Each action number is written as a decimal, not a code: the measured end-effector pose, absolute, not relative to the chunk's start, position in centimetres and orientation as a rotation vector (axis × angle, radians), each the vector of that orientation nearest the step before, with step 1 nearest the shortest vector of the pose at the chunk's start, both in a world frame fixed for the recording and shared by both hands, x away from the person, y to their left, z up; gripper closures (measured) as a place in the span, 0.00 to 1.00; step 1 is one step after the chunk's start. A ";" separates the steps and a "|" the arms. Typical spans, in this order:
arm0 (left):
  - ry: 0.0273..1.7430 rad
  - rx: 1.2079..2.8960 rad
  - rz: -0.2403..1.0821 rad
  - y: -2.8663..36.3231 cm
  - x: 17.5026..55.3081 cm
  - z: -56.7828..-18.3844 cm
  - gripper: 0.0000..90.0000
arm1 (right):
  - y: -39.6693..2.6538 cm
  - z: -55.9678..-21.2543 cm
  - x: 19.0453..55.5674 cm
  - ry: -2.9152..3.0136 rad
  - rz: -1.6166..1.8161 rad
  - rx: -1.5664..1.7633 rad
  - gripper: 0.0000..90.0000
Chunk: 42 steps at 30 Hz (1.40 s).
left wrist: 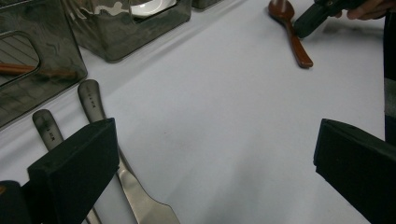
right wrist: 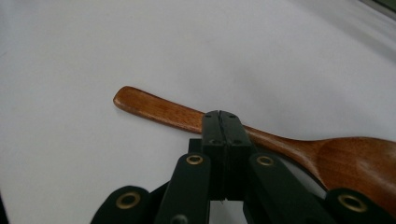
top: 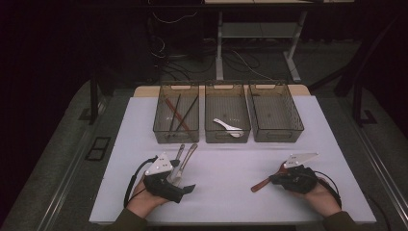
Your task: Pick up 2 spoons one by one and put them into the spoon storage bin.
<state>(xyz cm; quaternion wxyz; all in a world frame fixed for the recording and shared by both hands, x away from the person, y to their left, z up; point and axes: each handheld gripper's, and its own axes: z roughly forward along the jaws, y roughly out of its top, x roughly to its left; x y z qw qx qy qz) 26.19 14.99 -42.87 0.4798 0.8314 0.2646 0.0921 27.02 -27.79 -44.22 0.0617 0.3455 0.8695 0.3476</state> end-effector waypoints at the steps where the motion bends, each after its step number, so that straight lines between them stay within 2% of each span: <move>1: 0.646 2.029 0.225 15.0 26.2 -42.9 0.00 | -27.6 -44.2 27.2 2.625 1.051 1.049 0.99; 12: 0.648 2.025 0.224 15.1 26.2 -42.9 0.00 | -27.4 -43.8 28.8 2.581 1.092 1.070 0.99; 15: 0.643 2.029 0.226 15.0 26.2 -42.8 0.00 | -28.1 -43.0 29.4 2.537 1.095 1.098 0.93; 20: 0.648 2.024 0.223 15.0 26.2 -42.9 0.00 | -30.0 -42.1 31.3 2.464 1.073 1.180 0.77; 23: 0.653 2.022 0.221 15.0 26.2 -42.9 0.00 | -31.1 -41.8 32.3 2.412 1.051 1.223 0.74; 25: 0.654 2.020 0.221 15.0 26.2 -43.0 0.00 | -31.7 -41.7 32.8 2.379 1.034 1.246 0.77; 28: 0.650 2.024 0.220 15.0 26.2 -43.0 0.00 | -32.1 -41.8 33.8 2.343 1.016 1.275 0.90; 32: 0.649 2.026 0.220 14.9 26.2 -42.9 0.00 | -31.7 -42.3 34.9 2.368 0.982 1.299 0.98; 42: 0.652 2.019 0.219 15.1 26.2 -42.9 0.00 | -30.0 -44.1 36.5 2.423 0.849 1.304 0.99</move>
